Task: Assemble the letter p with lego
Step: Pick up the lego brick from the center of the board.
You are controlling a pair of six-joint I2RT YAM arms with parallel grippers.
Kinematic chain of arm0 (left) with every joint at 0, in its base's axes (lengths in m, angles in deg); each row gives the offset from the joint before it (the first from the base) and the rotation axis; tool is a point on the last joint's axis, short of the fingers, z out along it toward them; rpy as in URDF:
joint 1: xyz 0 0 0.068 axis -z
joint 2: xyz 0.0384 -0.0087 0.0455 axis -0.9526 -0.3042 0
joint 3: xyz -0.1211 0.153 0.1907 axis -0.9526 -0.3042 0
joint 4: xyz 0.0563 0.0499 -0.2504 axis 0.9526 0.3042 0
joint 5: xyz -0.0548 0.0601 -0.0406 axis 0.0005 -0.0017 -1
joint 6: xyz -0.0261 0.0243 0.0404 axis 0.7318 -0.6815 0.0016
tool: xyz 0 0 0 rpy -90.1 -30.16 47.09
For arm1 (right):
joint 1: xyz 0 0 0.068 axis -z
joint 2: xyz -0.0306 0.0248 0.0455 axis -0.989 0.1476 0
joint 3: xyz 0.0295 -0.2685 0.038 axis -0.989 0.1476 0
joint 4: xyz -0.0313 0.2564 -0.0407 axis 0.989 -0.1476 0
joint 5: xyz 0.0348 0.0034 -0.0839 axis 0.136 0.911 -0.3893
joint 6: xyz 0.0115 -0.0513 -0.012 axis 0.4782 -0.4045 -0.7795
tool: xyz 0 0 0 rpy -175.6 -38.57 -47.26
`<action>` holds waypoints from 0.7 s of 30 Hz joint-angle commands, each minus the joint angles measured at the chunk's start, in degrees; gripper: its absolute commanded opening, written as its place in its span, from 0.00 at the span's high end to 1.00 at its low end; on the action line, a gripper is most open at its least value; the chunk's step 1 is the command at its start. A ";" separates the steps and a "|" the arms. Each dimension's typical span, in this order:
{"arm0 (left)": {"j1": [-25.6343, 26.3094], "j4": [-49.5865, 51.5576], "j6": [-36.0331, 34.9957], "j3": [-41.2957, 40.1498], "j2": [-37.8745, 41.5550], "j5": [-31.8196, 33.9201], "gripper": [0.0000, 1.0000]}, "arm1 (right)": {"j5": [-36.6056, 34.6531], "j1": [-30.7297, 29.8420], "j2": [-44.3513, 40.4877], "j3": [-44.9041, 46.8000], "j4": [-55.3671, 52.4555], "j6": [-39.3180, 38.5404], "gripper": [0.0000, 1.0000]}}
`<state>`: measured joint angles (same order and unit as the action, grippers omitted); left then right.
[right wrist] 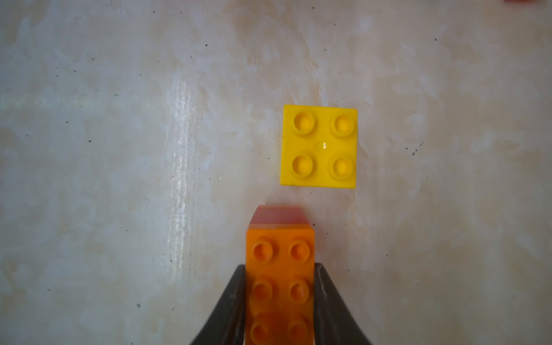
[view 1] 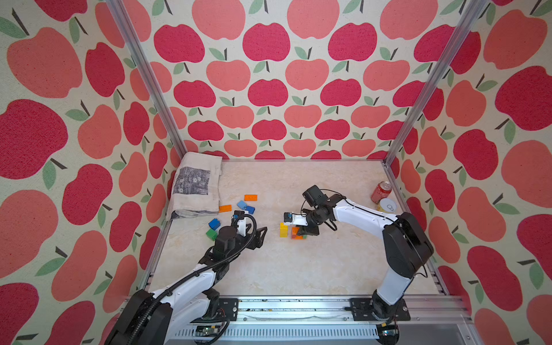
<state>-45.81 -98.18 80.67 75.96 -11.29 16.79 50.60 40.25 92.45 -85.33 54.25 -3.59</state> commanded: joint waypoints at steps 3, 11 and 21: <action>-0.29 0.06 -0.67 1.87 -2.16 -1.48 0.14 | 3.66 0.93 -1.73 -6.73 -11.01 0.07 0.80; -0.31 -0.14 -0.48 2.87 -4.51 -2.32 0.14 | 2.43 0.58 -1.07 -14.47 -17.70 2.36 0.83; -0.29 -1.78 -0.23 3.37 -8.66 -3.51 0.14 | -1.22 -2.23 2.31 -24.66 -22.07 4.93 0.83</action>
<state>-45.81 -98.45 80.85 77.93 -19.35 14.71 50.27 39.38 92.76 -106.45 35.83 -0.86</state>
